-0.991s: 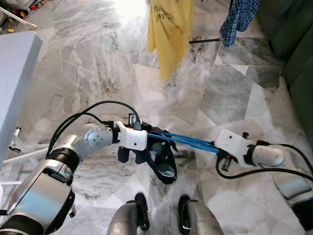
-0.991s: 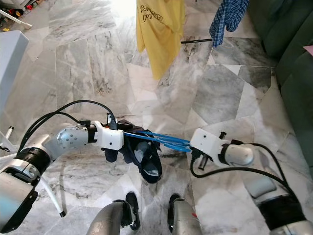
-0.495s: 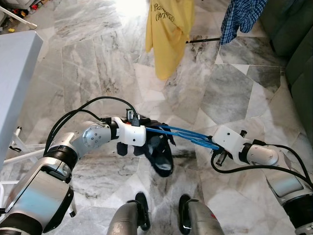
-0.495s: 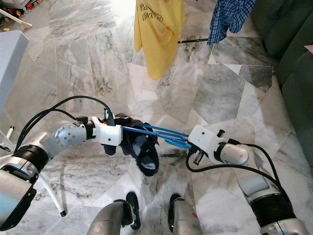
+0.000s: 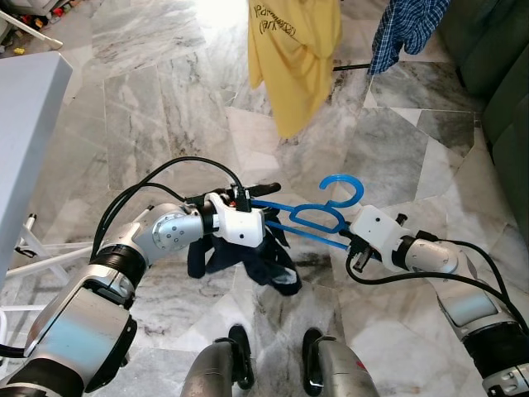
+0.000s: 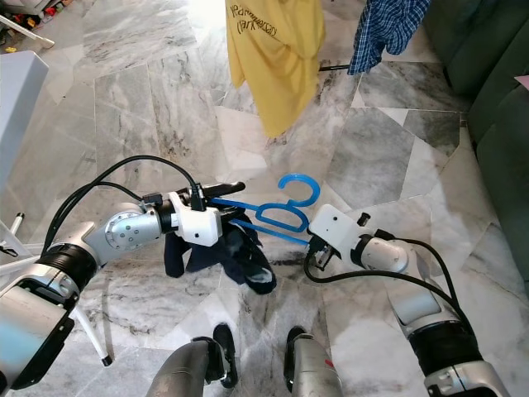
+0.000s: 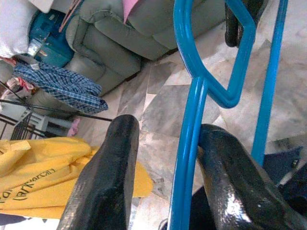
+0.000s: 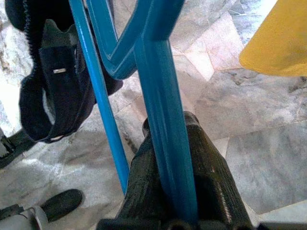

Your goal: Hang hanger

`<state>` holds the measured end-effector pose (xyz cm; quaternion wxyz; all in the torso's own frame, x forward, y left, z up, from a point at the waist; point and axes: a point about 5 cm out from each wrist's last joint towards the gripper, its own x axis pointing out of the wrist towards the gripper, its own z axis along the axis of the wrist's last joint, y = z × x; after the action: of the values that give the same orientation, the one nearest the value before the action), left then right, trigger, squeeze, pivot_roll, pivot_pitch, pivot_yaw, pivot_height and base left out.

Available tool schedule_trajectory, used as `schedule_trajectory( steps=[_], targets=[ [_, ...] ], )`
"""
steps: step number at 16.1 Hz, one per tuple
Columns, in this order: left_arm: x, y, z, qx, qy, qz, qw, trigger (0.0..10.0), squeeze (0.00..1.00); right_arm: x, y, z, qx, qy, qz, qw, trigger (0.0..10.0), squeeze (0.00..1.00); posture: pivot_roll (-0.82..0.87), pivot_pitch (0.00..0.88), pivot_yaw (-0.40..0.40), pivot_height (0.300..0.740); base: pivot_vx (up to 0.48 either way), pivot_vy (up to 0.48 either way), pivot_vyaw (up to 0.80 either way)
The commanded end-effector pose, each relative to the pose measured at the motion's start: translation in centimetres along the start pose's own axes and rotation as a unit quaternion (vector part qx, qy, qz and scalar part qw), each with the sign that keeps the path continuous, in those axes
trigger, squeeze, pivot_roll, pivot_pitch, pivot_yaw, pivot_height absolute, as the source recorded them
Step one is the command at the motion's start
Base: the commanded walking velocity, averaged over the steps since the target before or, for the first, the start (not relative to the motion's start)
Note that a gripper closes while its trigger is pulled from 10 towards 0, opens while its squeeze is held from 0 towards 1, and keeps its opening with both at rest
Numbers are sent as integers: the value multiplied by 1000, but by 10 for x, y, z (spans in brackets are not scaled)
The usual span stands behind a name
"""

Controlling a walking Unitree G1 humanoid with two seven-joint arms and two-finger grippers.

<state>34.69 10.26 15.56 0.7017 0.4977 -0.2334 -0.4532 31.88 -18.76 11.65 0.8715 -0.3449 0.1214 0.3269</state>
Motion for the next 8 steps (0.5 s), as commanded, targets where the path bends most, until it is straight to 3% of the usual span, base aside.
schedule_trajectory(
  steps=[1, 5, 8],
  targets=[
    [2, 2, 6, 15, -24, 1, 1000, 10000, 1000, 3, 5, 3, -1, -10, 7, 1000, 0, 0, -132, 303, 130, 740, 0, 0, 0],
    [4, 8, 8, 16, -32, 26, 999, 10000, 1000, 6, 6, 1, 5, -10, -1, 1000, 0, 0, -132, 302, 131, 740, 0, 0, 0],
    [2, 18, 5, -4, -20, 87, 996, 10000, 1000, 9, 5, 1, 12, -15, -26, 999, 0, 0, -129, 303, 133, 740, 0, 0, 0]
  ],
)
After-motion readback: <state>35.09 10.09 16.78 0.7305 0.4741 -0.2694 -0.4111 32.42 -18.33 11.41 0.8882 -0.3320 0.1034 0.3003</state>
